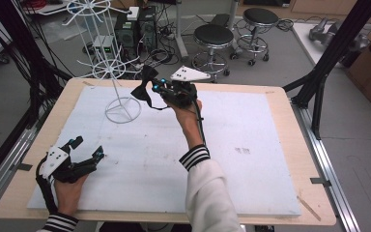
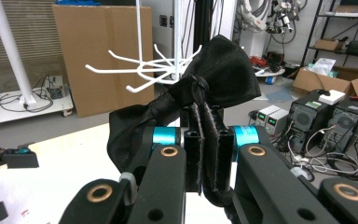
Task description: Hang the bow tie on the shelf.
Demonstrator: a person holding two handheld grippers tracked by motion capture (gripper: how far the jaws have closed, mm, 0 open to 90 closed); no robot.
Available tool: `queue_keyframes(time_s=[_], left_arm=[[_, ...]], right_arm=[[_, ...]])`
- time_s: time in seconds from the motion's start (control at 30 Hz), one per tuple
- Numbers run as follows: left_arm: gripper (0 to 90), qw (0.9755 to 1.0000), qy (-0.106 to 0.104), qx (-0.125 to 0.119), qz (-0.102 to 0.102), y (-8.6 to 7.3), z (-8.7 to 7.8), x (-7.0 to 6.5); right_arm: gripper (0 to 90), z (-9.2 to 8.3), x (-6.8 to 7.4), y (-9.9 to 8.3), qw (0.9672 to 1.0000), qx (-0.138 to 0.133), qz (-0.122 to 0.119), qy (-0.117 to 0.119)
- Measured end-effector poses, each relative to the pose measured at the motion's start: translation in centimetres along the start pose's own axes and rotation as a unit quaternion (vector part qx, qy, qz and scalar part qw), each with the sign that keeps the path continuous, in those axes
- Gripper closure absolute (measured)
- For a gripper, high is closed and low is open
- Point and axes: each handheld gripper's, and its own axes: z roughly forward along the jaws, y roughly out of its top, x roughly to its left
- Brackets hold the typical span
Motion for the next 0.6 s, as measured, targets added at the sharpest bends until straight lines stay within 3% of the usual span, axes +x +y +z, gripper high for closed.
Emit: queue_keyframes(time_s=[0.43, 0.57, 0.6], left_arm=[[15.9, 1.0000, 0.001, 0.000, -0.002, 0.0, 0.0, 0.0], [15.9, 1.0000, 0.000, 0.001, -0.001, 0.0, 0.0, 0.0], [15.9, 1.0000, 0.000, 0.001, -0.001, 0.0, 0.0, 0.0]], right_arm=[[86.7, 2.3, -1.8, 1.0, 0.9999, 0.010, -0.006, 0.011], [86.7, 3.1, -2.4, 1.3, 0.9995, 0.019, -0.003, 0.025], [86.7, 3.2, -2.4, 1.4, 0.9995, 0.016, -0.013, 0.023]])
